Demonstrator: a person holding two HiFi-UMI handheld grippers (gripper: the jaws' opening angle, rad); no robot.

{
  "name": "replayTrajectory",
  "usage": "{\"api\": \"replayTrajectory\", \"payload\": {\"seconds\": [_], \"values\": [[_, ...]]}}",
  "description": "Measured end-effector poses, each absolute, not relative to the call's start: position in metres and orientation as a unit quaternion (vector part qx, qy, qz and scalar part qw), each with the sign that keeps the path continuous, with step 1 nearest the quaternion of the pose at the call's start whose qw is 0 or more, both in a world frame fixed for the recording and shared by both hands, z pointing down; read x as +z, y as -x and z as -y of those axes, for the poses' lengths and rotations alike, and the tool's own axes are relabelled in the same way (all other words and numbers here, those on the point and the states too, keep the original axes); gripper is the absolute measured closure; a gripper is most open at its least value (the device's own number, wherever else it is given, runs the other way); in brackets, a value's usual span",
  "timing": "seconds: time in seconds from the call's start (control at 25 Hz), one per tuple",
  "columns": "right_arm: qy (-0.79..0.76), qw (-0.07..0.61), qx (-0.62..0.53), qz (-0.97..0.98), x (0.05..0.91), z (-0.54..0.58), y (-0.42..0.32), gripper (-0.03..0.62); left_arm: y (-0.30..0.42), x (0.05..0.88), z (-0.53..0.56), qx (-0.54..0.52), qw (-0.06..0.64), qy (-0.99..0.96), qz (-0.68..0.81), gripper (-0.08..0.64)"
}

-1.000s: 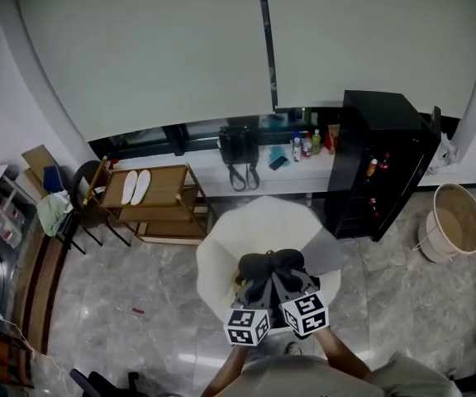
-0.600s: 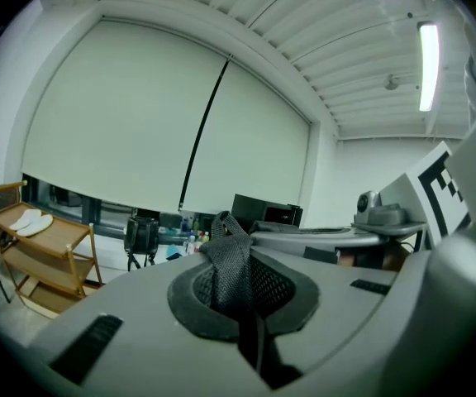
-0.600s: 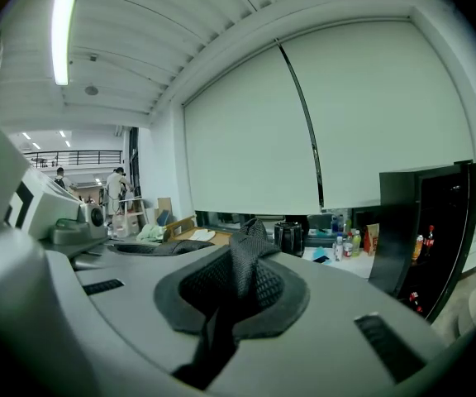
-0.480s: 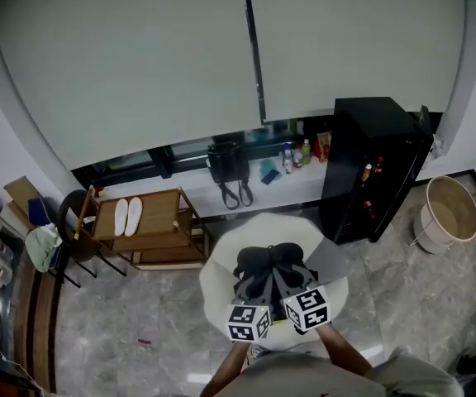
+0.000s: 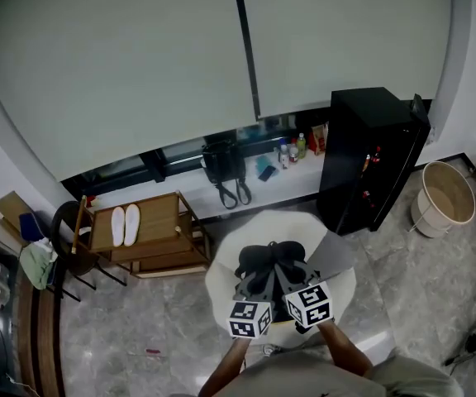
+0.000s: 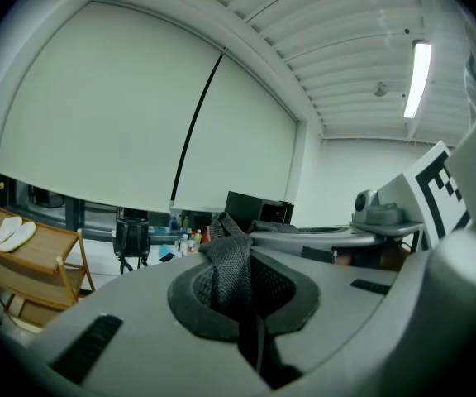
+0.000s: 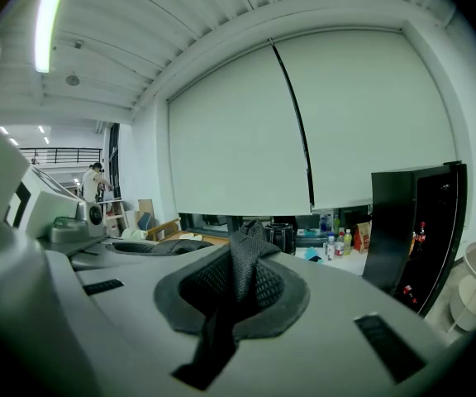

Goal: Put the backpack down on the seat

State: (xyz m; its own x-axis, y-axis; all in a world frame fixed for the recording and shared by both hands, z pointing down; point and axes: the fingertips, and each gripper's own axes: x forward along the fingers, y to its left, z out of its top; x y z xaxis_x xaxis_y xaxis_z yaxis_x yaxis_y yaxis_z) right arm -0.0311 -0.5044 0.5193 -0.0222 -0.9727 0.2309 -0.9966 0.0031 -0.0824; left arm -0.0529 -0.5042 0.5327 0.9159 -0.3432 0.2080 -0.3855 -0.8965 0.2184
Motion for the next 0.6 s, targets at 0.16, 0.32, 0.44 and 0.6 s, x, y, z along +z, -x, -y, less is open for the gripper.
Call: {"api": "replayTrajectory", "payload": {"seconds": [0.16, 0.32, 0.44, 0.6], "values": [[-0.695, 0.055, 0.117, 0.708, 0.526, 0.512, 0.034, 0.558, 0.056, 0.539, 0.512, 0.085, 0.132, -0.969, 0.191, 0.528], [-0.684, 0.059, 0.115, 0.718, 0.531, 0.516, 0.031, 0.558, 0.053, 0.544, 0.515, 0.081, 0.136, -0.966, 0.207, 0.528], [-0.671, 0.062, 0.115, 0.73, 0.53, 0.523, 0.027, 0.558, 0.048, 0.543, 0.521, 0.076, 0.136, -0.963, 0.222, 0.528], [-0.649, 0.069, 0.112, 0.75, 0.526, 0.527, 0.013, 0.558, 0.034, 0.539, 0.524, 0.071, 0.141, -0.956, 0.246, 0.528]]}}
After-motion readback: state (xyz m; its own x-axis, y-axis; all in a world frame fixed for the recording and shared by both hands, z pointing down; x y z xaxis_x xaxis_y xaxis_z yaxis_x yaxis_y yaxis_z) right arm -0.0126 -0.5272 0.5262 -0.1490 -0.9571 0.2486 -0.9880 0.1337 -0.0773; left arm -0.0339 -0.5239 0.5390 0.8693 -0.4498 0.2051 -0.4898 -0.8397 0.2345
